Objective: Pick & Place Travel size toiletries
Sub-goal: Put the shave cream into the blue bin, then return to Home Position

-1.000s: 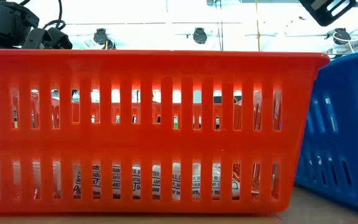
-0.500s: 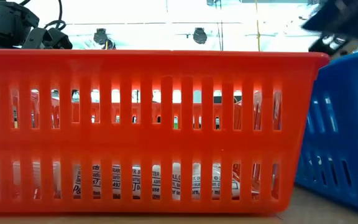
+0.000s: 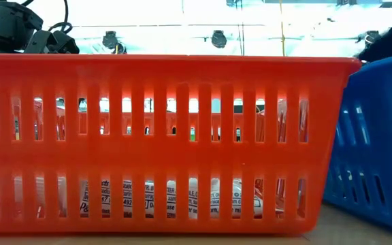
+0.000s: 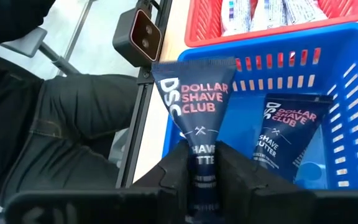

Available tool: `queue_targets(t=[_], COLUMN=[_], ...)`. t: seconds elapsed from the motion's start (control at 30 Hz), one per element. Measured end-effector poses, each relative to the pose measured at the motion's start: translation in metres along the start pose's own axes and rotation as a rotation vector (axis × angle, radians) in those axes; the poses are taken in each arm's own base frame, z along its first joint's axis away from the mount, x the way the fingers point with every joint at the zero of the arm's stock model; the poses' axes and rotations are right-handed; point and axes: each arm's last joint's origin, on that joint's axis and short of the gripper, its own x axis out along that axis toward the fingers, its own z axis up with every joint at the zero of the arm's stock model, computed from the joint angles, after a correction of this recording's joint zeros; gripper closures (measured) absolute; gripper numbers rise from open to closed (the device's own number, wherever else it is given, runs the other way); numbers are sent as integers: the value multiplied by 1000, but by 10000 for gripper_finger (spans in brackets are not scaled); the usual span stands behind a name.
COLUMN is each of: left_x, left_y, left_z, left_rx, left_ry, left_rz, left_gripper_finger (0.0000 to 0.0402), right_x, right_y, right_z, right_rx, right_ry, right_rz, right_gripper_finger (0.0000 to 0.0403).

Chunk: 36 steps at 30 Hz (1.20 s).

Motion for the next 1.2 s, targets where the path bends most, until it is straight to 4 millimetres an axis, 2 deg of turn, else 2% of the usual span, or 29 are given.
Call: queue_targets(t=[0.37,0.57,0.7,0.9,1.07,1.13,1.2], left_x=[0,0,0,0,0,0,-1], left_y=[0,0,0,0,0,0,0], left_z=[0,1,1,1,0,1,2], left_rx=[0,-5,-1,30,74,80,88], left_ry=[0,-7,-6,-6,-6,-8,-17], left_rz=[0,-3,-3,-3,-3,-3,-2], left_gripper_finger=[286,286,286,286,286,286,286], right_x=[0,-24,-59,-135,-198,-217,-226], right_y=[-1,4,15,36,32,27,19], right_z=[1,17,35,48,49,45,35], right_rx=[-14,-23,-42,-318,-428,-475,-534], right_ry=[-3,-30,-66,-240,-365,-392,-384], right_rz=[-1,86,274,514,593,595,572], right_gripper_finger=[283,281,285,282,285,286,286])
